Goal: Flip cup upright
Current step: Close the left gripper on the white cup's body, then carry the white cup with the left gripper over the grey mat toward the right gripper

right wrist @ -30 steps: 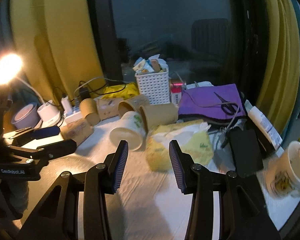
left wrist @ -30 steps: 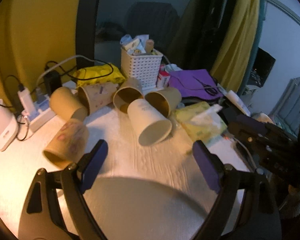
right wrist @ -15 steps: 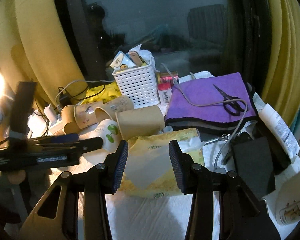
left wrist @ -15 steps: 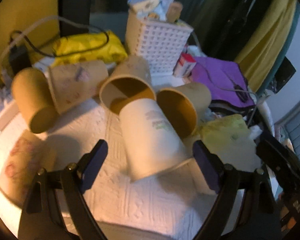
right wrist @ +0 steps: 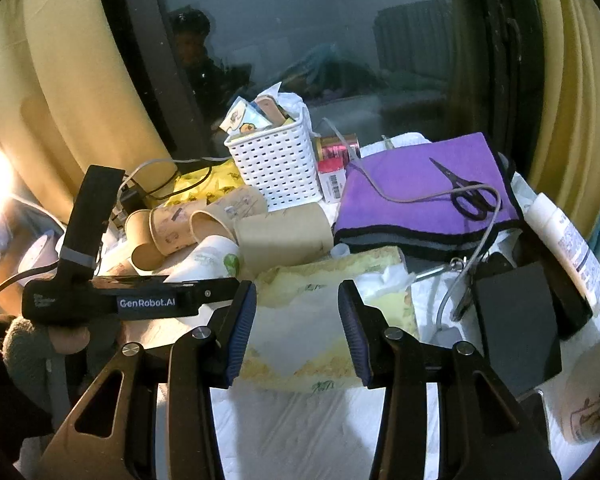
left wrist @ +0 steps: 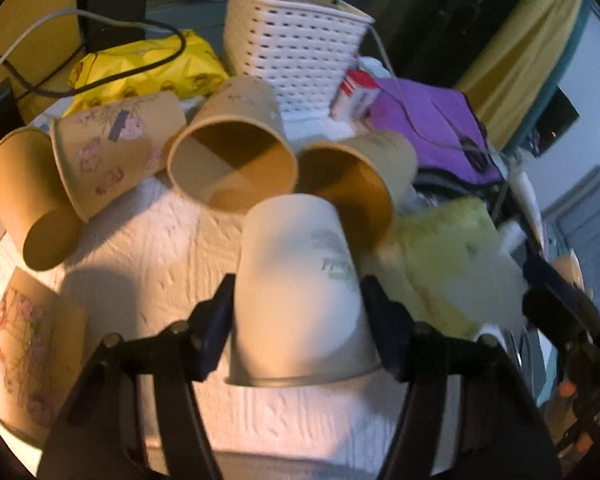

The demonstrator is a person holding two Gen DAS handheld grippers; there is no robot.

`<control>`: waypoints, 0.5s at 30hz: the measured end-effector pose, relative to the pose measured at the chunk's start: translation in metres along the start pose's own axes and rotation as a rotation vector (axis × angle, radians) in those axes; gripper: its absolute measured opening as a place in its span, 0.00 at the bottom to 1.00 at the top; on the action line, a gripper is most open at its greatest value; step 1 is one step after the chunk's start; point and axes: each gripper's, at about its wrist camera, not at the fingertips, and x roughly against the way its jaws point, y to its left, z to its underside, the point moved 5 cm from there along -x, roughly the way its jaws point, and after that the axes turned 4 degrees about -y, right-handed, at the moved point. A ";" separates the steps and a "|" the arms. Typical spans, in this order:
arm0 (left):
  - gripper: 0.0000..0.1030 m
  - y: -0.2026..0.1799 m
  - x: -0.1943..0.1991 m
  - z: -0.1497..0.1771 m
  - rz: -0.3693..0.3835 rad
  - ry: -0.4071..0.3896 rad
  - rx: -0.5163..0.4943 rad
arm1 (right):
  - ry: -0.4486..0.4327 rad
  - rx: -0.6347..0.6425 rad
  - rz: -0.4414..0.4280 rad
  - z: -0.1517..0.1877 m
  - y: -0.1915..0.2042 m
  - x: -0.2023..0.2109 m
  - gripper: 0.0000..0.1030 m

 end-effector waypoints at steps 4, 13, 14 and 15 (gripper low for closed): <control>0.61 -0.005 0.017 0.022 0.029 0.020 -0.055 | 0.003 0.007 0.006 0.008 0.011 0.013 0.44; 0.61 -0.022 0.087 0.088 0.148 0.036 -0.234 | -0.008 0.011 0.032 0.036 0.035 0.060 0.44; 0.61 -0.024 0.095 0.095 0.161 0.035 -0.252 | -0.007 0.011 0.036 0.040 0.039 0.065 0.44; 0.61 -0.027 0.103 0.104 0.174 0.036 -0.277 | -0.004 0.013 0.036 0.047 0.045 0.072 0.44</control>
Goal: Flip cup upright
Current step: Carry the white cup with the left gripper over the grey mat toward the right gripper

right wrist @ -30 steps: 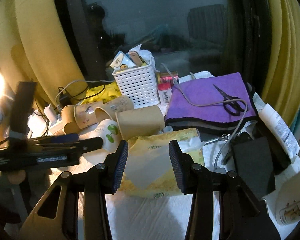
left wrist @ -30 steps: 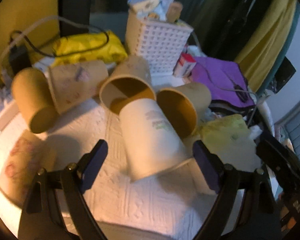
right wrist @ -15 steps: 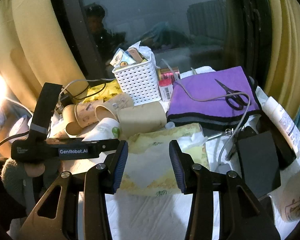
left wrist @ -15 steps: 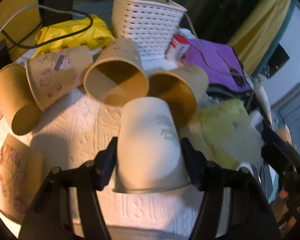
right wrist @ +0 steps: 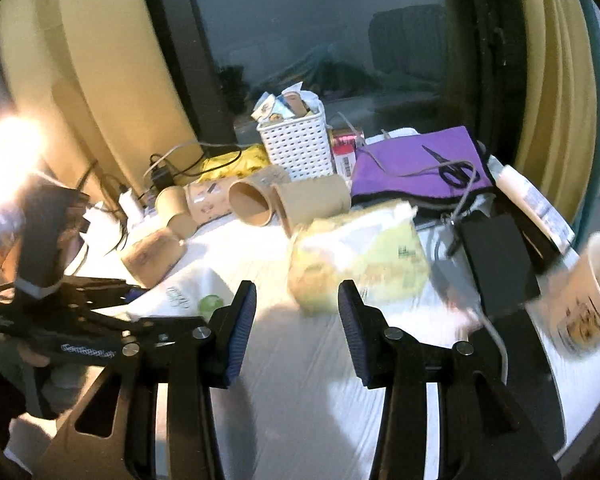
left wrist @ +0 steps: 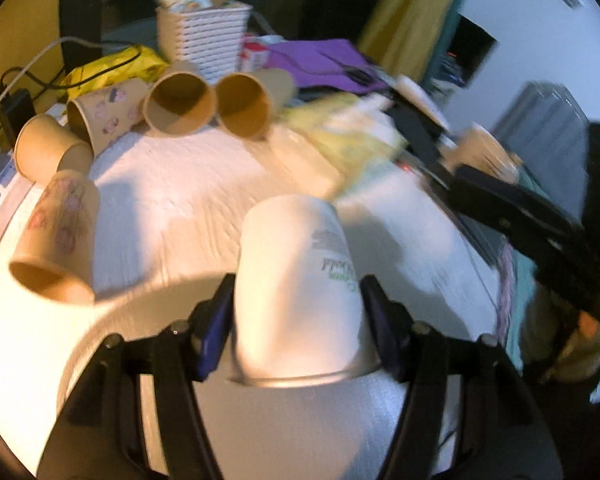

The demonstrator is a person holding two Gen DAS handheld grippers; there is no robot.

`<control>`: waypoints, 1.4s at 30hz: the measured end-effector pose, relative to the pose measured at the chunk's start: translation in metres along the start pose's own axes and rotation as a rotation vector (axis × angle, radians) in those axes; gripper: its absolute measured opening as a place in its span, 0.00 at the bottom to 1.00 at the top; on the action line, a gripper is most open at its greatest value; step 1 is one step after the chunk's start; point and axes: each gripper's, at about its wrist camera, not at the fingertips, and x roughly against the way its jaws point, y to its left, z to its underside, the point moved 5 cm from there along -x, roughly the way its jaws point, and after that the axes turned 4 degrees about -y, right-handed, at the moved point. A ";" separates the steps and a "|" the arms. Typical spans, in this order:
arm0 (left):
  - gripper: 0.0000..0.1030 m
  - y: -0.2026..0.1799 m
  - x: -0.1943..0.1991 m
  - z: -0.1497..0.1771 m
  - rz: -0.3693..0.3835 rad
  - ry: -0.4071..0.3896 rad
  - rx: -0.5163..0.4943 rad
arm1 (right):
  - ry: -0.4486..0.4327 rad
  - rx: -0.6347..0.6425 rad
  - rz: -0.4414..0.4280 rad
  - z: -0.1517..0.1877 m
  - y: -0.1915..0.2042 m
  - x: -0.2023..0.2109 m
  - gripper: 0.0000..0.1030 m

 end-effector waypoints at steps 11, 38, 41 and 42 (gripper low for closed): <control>0.61 -0.049 0.047 0.080 0.032 0.022 -0.234 | 0.040 0.015 -0.003 0.067 0.048 0.046 0.44; 0.85 -0.070 0.061 0.142 0.001 0.104 -0.489 | 0.131 0.123 -0.135 0.148 0.094 0.037 0.44; 0.85 -0.063 0.074 0.147 -0.033 0.091 -0.456 | 0.133 0.146 -0.156 0.152 0.102 0.042 0.44; 0.85 -0.060 0.078 0.151 -0.046 0.087 -0.443 | 0.134 0.154 -0.163 0.154 0.105 0.044 0.44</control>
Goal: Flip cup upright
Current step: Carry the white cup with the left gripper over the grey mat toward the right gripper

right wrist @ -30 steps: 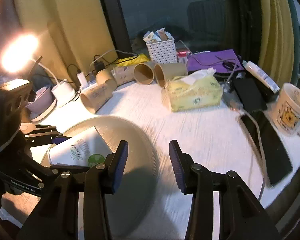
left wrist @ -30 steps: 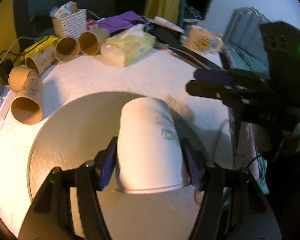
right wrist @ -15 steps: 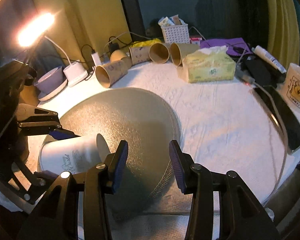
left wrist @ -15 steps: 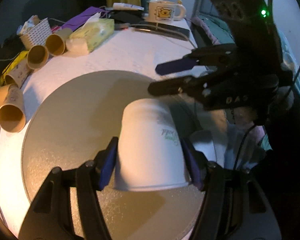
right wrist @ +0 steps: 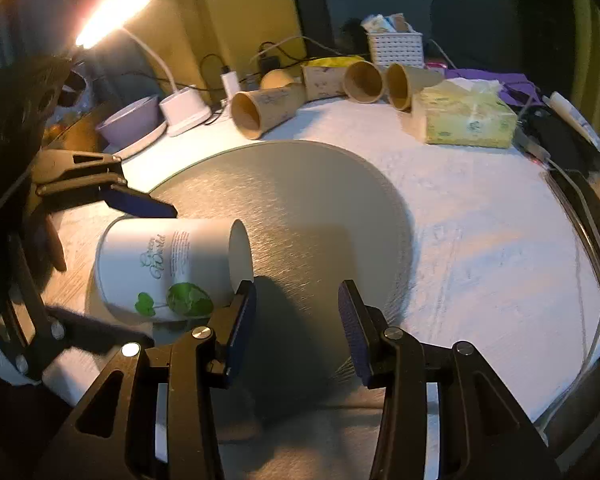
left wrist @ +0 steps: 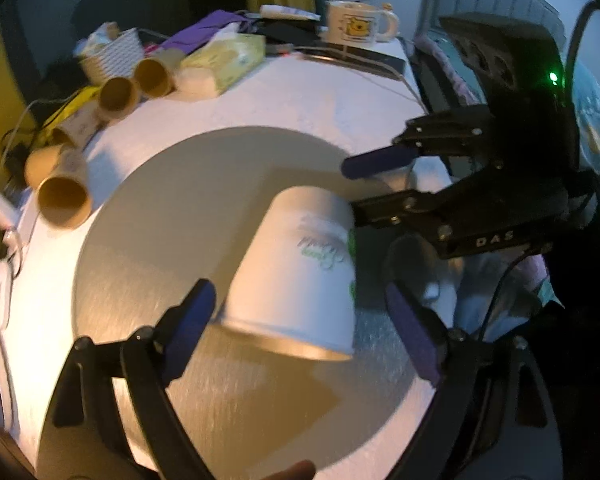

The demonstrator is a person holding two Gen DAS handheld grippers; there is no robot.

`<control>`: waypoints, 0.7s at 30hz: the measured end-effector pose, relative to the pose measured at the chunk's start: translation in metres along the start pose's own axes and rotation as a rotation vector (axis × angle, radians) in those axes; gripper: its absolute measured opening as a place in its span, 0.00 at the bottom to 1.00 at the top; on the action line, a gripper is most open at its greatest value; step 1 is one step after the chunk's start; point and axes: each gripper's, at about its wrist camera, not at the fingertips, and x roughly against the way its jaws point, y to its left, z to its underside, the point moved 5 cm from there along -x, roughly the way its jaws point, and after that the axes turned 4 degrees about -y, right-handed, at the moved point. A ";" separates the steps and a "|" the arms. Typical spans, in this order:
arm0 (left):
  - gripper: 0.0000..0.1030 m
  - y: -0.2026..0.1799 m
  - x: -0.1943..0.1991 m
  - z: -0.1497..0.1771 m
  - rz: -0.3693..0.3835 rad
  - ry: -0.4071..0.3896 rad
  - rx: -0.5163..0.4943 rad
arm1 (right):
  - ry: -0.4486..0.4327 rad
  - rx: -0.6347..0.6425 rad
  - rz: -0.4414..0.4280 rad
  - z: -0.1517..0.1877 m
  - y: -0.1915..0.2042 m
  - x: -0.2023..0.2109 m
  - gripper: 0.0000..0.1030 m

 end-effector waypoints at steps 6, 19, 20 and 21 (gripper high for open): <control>0.85 0.013 0.018 0.027 -0.063 -0.003 0.110 | 0.019 0.070 -0.011 0.007 0.020 0.008 0.44; 0.85 0.050 0.041 0.079 -0.169 -0.060 0.350 | 0.037 0.244 -0.036 0.005 0.060 0.038 0.67; 0.85 0.052 0.043 0.081 -0.169 -0.071 0.366 | 0.043 0.265 -0.046 0.002 0.065 0.038 0.68; 0.85 0.053 0.045 0.083 -0.169 -0.083 0.382 | 0.047 0.283 -0.049 0.000 0.068 0.036 0.68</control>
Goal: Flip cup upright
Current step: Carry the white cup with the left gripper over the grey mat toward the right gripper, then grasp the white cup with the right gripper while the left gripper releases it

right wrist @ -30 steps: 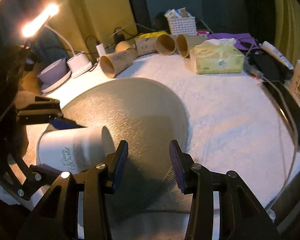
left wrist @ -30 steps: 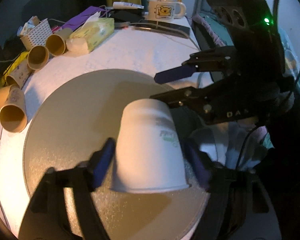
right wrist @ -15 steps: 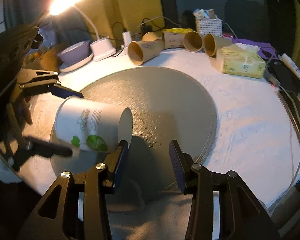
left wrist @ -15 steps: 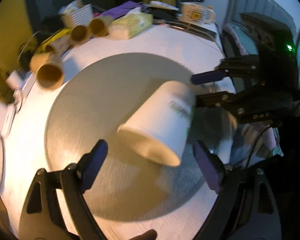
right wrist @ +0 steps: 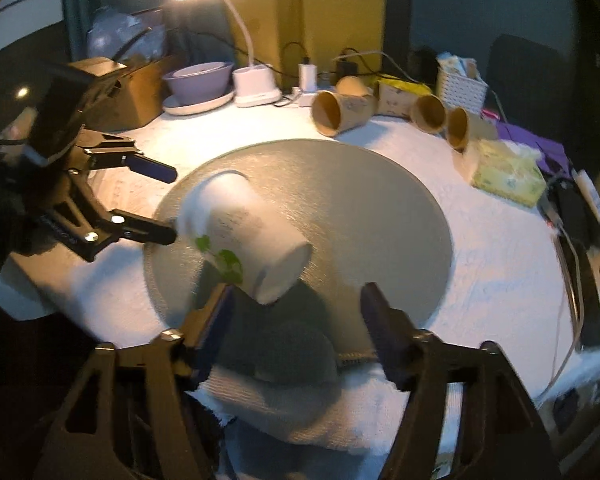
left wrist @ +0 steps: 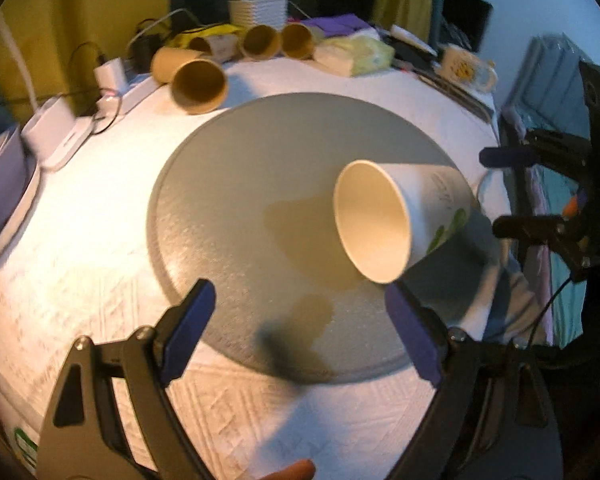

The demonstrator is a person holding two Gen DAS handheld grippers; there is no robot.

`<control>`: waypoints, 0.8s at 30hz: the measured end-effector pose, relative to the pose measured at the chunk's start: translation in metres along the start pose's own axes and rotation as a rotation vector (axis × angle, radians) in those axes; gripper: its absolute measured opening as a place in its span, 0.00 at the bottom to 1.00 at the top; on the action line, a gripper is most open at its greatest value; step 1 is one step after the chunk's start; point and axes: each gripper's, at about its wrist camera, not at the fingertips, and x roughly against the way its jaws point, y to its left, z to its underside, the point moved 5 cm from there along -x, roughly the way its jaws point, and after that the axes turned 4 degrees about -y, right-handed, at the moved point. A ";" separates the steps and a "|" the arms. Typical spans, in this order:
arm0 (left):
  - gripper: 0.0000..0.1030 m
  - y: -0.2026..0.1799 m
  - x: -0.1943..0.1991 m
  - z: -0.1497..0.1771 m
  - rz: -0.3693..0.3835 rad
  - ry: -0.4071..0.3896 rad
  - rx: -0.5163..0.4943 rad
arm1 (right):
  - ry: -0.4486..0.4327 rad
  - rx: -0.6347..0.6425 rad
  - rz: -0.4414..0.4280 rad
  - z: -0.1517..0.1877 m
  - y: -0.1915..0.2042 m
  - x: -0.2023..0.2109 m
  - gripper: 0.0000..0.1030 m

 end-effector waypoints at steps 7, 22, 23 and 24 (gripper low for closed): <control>0.85 0.017 0.018 0.006 0.005 -0.094 0.095 | 0.061 0.144 -0.020 -0.027 0.021 -0.021 0.68; 0.85 0.025 0.040 0.022 0.052 -0.201 0.163 | 0.318 0.390 -0.045 -0.042 0.052 -0.068 0.68; 0.85 0.024 0.041 0.022 0.054 -0.202 0.162 | 0.339 0.414 -0.038 -0.043 0.053 -0.071 0.68; 0.85 0.024 0.041 0.023 0.055 -0.205 0.163 | 0.359 0.431 -0.038 -0.044 0.054 -0.074 0.68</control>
